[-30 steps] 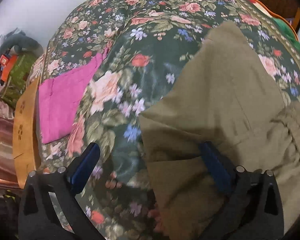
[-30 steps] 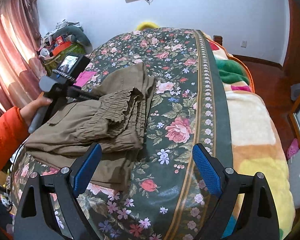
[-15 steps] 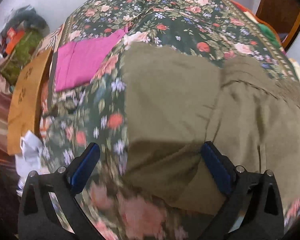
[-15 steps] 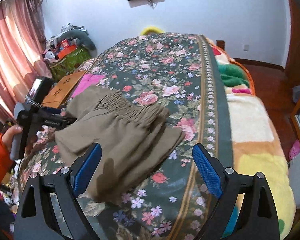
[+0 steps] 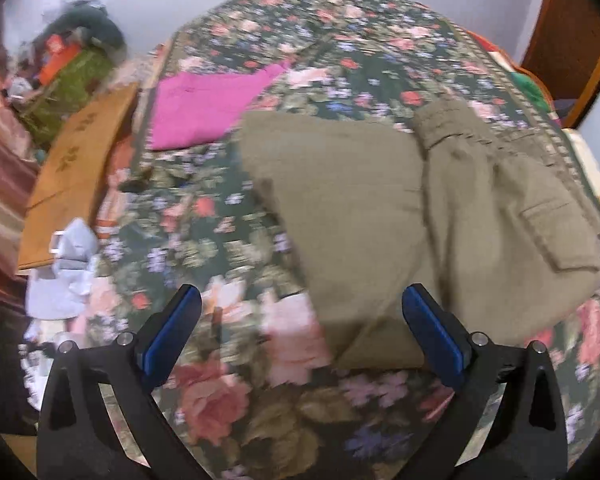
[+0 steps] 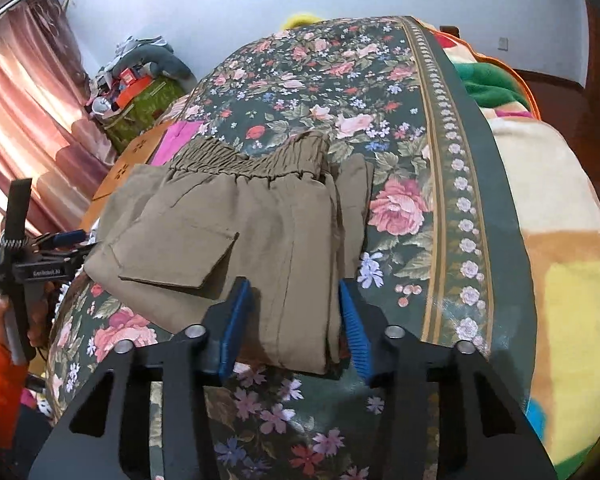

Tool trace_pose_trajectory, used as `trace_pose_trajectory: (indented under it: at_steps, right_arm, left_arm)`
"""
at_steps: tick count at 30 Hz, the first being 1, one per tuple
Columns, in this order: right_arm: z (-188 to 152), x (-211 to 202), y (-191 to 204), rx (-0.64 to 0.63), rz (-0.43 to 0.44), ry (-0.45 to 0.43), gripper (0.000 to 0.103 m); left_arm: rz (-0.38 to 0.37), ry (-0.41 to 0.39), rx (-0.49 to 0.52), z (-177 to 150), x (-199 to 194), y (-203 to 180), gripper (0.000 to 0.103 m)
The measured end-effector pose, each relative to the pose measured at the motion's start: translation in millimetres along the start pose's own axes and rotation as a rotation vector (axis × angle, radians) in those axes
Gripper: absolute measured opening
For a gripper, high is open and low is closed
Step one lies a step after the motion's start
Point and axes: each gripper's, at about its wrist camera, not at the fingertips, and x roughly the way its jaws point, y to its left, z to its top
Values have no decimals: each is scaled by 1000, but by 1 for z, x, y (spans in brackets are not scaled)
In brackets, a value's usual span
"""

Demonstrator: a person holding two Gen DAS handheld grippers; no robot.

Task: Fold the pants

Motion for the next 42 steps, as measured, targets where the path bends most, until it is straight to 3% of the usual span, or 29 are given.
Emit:
trace_pose_trajectory:
  at_steps: [11,15,19,21,24,26,29,32,34,37,39,42]
  right_arm:
    - [-6,-8,8,-63,-63,-13,32]
    - [6,-16,13,-102,-81,-9,32]
    - [22,-23,12,-104,-78,-41,33]
    - [31,-22,12,-102,-78,-50,33]
    - [42,-16,13,-112,-76,-50,36]
    - [49,-6,12,-108,-76,-49,46]
    - [57,10,8,-78,-53,-21,50]
    - [59,30,2,-66,-35,29,50]
    - [56,47,0,-86,-38,88,47]
    - [50,56,-1,-91,-22,106,37]
    - [49,56,-3,-87,-19,100,33]
    - [49,56,-8,-65,-4,97,29]
  left_arm:
    - [63,26,-119,-25,-3,36,83]
    - [50,-23,-118,-14,-20,44,80]
    - [-45,-100,-130,11,-40,46,80]
    - [-107,-100,-130,24,-38,43,80]
    - [-261,-25,-156,40,-15,38,80]
    - [-324,45,-162,47,7,31,80]
    - [-271,113,-122,55,38,16,80]
    - [-277,113,-135,55,51,16,75]
    - [-255,73,-149,56,49,21,52]
    - [-141,-1,-120,58,44,23,32]
    - [-42,-40,-83,60,42,25,27]
    - [8,-38,-58,61,47,29,27]
